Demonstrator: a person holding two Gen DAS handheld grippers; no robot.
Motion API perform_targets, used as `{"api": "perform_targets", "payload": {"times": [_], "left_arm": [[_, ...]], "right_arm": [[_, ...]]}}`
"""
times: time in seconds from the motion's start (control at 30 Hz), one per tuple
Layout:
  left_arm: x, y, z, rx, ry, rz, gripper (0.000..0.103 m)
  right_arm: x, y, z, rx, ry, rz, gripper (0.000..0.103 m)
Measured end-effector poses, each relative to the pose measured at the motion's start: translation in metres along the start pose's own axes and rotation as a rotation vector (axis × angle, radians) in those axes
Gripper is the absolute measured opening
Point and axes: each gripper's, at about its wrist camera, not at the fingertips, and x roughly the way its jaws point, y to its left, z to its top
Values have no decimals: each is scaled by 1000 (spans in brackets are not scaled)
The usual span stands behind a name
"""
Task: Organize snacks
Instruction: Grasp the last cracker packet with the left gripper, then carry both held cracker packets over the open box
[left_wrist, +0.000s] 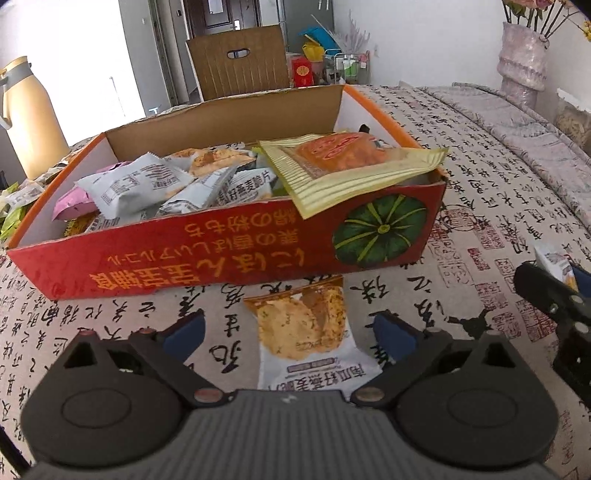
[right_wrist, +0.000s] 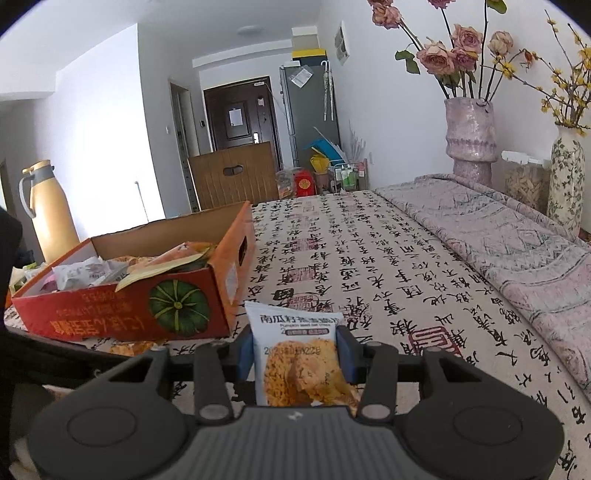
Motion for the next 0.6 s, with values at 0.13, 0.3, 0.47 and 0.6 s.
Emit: {"api": "perform_targets", "payload": {"times": [0.13, 0.3, 0.47, 0.6], "left_arm": [[-4, -2, 0, -7, 1, -61, 74], [-12, -10, -4, 47, -25, -82, 44], [-16, -8, -7, 53, -31, -81, 42], [-23, -2, -11, 59, -47, -72, 42]], "right_arm": [[-1, 0, -1, 4, -1, 6, 45], [-1, 0, -1, 7, -1, 15, 45], [-2, 1, -1, 6, -4, 18, 45], [-2, 1, -1, 5, -6, 18, 45]]}}
